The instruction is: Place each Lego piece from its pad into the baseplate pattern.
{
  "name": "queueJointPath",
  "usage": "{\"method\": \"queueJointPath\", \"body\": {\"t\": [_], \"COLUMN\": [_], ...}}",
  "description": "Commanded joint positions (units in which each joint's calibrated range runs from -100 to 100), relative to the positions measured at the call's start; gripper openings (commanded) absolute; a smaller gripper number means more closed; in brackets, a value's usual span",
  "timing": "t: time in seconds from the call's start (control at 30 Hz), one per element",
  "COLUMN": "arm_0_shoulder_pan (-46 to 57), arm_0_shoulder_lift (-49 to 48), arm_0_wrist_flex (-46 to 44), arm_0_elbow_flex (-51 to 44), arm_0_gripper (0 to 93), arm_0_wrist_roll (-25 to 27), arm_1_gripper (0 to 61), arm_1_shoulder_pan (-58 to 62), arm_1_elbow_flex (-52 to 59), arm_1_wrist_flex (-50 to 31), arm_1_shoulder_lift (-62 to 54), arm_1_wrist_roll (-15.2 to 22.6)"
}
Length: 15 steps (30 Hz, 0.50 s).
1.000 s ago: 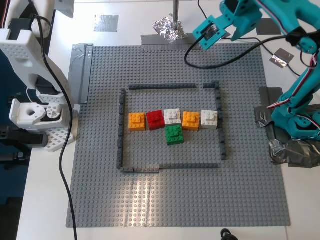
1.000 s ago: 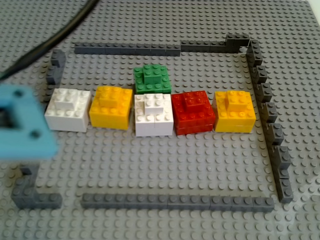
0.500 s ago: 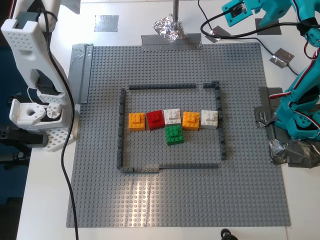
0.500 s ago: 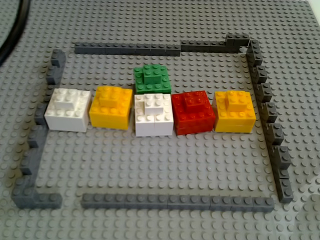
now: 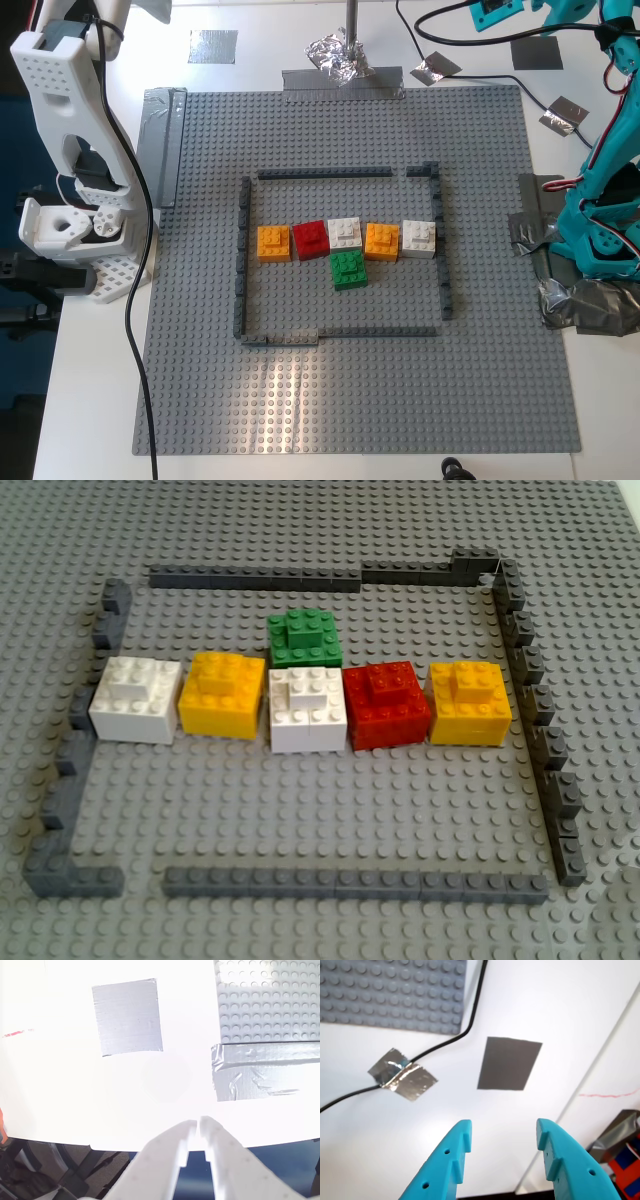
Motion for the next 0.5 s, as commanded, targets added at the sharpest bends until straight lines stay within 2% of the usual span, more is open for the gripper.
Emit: {"method": "queueJointPath", "body": {"t": [0.0,0.47], "arm_0_shoulder_pan": [0.82,1.26], "arm_0_shoulder_lift": [-0.18,-0.18], "arm_0_wrist_flex": [0.22,0.31], "arm_0_elbow_flex": [-2.87,-2.87], "arm_0_gripper": [15.1,15.1], "arm_0_wrist_roll": [0.08,-0.12], "arm_1_gripper": [0.2,0.2], "arm_1_shoulder_pan": [-0.41,-0.77], "arm_1_elbow_flex": [-4.64,-5.00], "arm_1_wrist_flex": [1.05,1.30], "arm_1_shoulder_lift": [-1.08,-1.17], "arm_1_wrist_roll": [0.34,0.20]}}
